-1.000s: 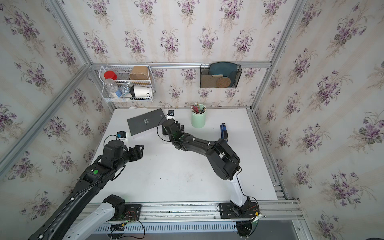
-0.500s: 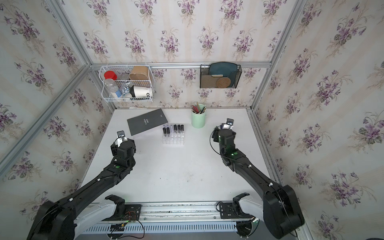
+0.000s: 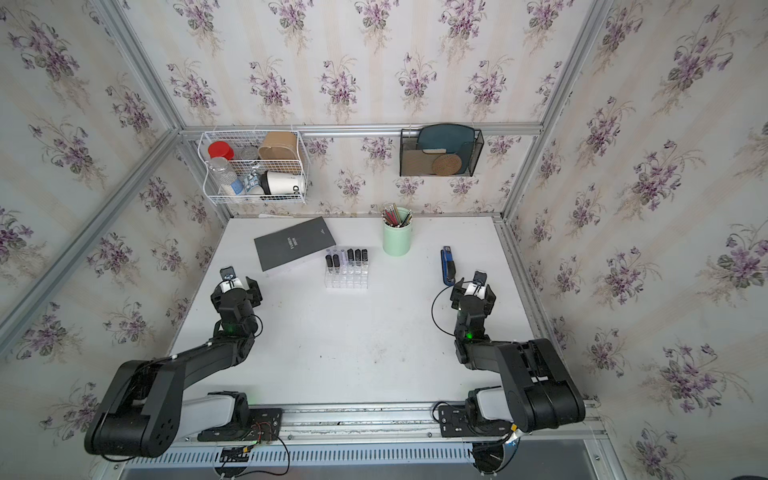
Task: Arrange the lipsticks in the organizer
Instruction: Reset both arms
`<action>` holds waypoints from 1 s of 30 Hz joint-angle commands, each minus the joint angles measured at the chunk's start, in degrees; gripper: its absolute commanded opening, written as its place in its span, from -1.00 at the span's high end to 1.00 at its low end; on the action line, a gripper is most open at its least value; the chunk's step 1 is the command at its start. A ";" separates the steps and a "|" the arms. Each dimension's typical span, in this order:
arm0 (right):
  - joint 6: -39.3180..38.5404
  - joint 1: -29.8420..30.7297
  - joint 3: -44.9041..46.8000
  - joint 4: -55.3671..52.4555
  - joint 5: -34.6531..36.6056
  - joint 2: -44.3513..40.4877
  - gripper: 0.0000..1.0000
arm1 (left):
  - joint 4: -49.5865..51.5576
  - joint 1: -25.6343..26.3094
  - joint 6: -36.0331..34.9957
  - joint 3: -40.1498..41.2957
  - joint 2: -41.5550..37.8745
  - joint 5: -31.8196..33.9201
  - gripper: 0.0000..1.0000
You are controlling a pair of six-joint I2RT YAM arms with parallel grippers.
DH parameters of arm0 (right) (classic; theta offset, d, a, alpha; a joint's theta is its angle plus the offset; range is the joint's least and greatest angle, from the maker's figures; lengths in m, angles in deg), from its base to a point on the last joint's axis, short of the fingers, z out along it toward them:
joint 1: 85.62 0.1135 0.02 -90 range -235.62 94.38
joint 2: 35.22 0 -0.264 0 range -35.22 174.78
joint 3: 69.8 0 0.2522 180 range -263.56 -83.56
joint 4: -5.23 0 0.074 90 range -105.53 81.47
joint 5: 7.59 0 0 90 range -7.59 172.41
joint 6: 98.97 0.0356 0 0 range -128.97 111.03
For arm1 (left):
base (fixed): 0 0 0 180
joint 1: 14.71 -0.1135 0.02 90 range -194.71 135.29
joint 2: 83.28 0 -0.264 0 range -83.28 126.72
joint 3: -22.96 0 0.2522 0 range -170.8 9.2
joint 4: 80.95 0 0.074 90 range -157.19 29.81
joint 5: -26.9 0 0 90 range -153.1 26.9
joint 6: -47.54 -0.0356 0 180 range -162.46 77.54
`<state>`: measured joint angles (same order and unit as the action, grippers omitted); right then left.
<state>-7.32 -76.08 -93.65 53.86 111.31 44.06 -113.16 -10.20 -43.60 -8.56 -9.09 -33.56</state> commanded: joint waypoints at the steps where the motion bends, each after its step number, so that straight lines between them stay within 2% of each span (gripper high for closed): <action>1: -1.14 -1.04 2.33 16.01 -5.76 2.65 -0.57 | -1.81 -0.25 0.40 -1.67 4.11 -12.19 -0.58; 3: -1.85 -1.79 4.62 24.47 -8.90 6.66 -0.59 | -10.10 -0.21 -1.98 -0.30 9.61 -15.59 -0.72; 4: -1.96 -1.90 5.13 25.77 -10.39 7.59 -0.59 | -13.64 -0.02 -2.87 0.08 12.18 -16.40 -0.72; 6: -2.81 -2.04 5.48 29.98 -11.11 10.73 -0.61 | -14.37 0.14 -3.11 -1.33 15.58 -15.20 -0.73; 7: -2.99 -2.00 5.36 30.86 -11.61 11.11 -0.64 | -9.24 0.10 -2.13 -3.16 14.84 -15.24 -0.73; 9: -2.19 -2.18 3.34 22.80 -12.58 8.63 -0.65 | -2.46 -1.01 -0.05 -5.28 13.31 -14.98 -0.73; 11: -1.59 -2.39 1.23 21.64 -10.13 10.15 -0.98 | -7.53 -1.53 -0.01 -3.72 14.50 -15.38 -0.73; 13: -0.62 -2.78 -0.43 16.20 -10.66 9.09 -1.00 | -7.69 -1.53 0.09 -3.57 14.42 -15.54 -0.73; 30: -0.46 -3.40 -1.07 16.01 -11.15 9.55 -1.00 | -7.26 -1.10 -0.92 -4.22 14.99 -15.82 -0.73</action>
<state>-7.87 -79.54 -94.54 69.60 100.38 53.66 -119.57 -11.40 -43.91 -12.50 5.73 -48.84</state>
